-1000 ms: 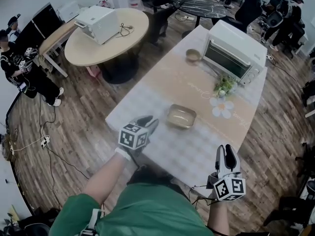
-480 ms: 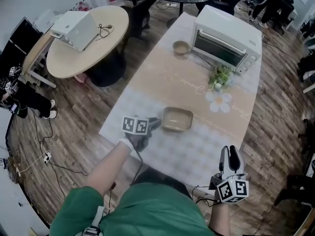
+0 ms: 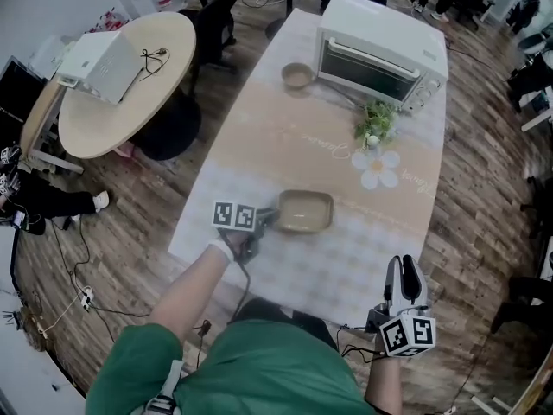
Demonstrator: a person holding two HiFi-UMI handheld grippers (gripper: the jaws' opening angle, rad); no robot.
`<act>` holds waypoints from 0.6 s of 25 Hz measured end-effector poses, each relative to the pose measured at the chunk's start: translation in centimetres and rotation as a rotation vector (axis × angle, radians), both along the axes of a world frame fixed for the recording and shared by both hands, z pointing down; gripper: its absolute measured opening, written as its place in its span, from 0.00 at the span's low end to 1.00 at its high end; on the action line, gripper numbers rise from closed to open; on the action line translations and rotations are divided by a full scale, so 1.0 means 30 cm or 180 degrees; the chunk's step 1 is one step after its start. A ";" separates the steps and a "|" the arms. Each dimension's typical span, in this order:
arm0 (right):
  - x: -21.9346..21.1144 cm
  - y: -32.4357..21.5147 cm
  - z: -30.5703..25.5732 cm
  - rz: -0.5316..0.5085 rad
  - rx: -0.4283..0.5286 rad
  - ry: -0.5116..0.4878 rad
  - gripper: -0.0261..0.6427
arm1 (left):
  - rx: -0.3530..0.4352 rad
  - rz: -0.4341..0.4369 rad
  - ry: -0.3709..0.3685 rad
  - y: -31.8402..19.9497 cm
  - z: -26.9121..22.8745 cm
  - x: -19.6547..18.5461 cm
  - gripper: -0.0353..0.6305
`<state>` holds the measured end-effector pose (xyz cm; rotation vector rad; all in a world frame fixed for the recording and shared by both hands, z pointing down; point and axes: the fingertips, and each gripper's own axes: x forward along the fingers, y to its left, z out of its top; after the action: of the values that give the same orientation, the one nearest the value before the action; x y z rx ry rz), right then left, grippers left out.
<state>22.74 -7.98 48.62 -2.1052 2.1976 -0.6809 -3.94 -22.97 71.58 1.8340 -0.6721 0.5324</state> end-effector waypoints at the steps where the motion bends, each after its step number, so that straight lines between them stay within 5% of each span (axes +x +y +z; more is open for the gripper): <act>1: 0.001 -0.001 0.003 0.0016 0.0009 -0.0008 0.20 | -0.0023 0.0000 0.0022 -0.004 0.005 0.003 0.23; 15: -0.024 -0.008 0.004 0.0093 0.0016 -0.0043 0.20 | -0.0203 -0.0019 0.0215 -0.008 0.004 0.026 0.12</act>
<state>22.03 -8.22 48.73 -2.1197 2.1548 -0.6849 -3.17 -23.21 71.71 1.7817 -0.6084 0.4807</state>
